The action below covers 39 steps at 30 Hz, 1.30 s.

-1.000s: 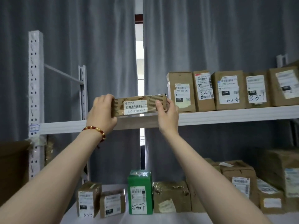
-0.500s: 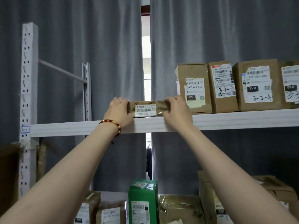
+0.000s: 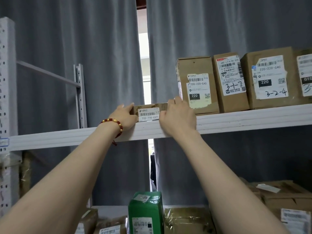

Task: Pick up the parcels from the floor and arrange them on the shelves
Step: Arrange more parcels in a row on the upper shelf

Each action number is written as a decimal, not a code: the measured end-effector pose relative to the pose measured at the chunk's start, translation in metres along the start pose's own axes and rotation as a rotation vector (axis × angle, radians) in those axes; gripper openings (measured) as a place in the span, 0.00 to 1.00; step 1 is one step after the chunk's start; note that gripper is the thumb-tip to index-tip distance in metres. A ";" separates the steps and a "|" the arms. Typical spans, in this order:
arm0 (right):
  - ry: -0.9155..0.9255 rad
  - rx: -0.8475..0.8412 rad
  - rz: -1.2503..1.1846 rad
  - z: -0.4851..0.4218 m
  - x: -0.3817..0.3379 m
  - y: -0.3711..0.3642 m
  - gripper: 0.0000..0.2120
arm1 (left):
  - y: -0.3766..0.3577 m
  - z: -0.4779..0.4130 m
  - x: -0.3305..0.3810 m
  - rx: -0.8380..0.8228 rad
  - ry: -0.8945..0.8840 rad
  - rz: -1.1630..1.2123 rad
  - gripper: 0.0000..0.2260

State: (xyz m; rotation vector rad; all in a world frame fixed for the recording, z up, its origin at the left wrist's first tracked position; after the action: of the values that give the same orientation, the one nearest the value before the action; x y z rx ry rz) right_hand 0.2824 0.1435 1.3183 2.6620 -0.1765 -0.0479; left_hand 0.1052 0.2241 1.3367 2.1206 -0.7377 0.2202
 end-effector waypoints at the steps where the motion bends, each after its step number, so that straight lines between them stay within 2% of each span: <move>1: 0.006 0.000 0.008 0.000 0.001 0.000 0.19 | 0.000 -0.001 -0.001 -0.012 0.012 -0.019 0.25; 3: 0.010 -0.002 0.010 0.000 0.001 0.000 0.19 | -0.001 0.000 -0.004 -0.008 0.021 -0.059 0.28; 6: 0.012 -0.005 -0.004 -0.001 0.001 0.001 0.19 | -0.003 0.006 -0.003 0.089 -0.008 -0.043 0.27; 10: 0.012 0.001 0.009 -0.001 0.000 0.000 0.20 | -0.002 0.016 -0.002 0.289 -0.082 0.009 0.16; 14: 0.006 0.010 0.022 -0.003 0.001 -0.003 0.20 | 0.000 0.016 -0.002 0.229 -0.111 -0.014 0.14; 22: 0.008 0.036 0.030 -0.002 0.000 -0.005 0.21 | 0.003 0.019 -0.004 0.159 -0.124 -0.007 0.16; 33: 0.027 0.055 0.094 -0.001 -0.001 -0.007 0.19 | 0.005 0.020 -0.004 0.114 -0.138 0.016 0.19; 39: 0.015 0.060 0.071 -0.001 -0.002 -0.007 0.17 | 0.007 0.018 -0.005 0.125 -0.105 0.071 0.24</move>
State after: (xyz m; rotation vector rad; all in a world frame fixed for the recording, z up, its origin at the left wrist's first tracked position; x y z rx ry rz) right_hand 0.2813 0.1508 1.3159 2.7125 -0.2709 0.0005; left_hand 0.0954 0.2094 1.3282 2.2399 -0.8822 0.1995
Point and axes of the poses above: each hand's wrist, its own z-axis away from the middle knuckle, its own y-axis out of the back of the hand, x = y × z, the point moved 2 cm from there along -z, towards the middle knuckle, and after that the axes turned 9 degrees about z, right-handed, at the moved point
